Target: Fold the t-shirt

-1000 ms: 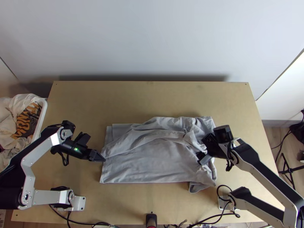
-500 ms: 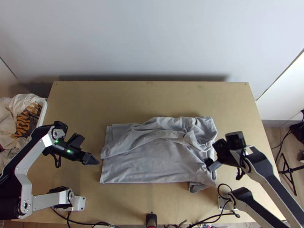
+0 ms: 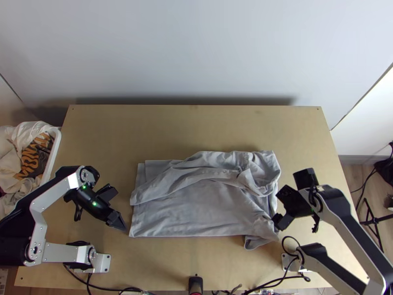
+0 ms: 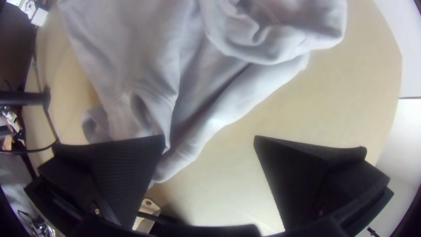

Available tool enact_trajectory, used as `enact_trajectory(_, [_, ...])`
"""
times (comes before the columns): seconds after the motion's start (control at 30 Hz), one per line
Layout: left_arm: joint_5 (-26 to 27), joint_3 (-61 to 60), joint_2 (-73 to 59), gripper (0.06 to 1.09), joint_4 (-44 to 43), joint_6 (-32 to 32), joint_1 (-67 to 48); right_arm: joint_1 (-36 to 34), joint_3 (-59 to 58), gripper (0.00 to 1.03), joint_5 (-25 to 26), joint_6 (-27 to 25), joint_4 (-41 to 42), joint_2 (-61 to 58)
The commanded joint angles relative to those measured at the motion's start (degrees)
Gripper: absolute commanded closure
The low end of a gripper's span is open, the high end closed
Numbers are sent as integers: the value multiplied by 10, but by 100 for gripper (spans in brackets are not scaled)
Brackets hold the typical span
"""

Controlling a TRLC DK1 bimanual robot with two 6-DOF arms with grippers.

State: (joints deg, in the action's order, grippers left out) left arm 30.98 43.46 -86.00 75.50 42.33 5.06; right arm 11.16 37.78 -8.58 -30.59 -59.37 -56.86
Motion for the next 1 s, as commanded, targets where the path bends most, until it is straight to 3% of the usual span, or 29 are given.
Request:
enact_trajectory(0.0, [-4,-11,-24,13,7,27,-3,-34,8,9,-26,-76,-63,-86])
enact_trajectory(0.27, [-4,-13,-44,13,-1,28,-9,-71,38,10,-43,-129,-131,-169])
enact_trajectory(0.8, [16,2,-56,13,-5,6,-17,-74,65,9,-81,-135,-172,-189])
enact_trajectory(0.97, [18,4,-66,12,-47,-35,-51,-74,61,9,-88,-134,-169,-193])
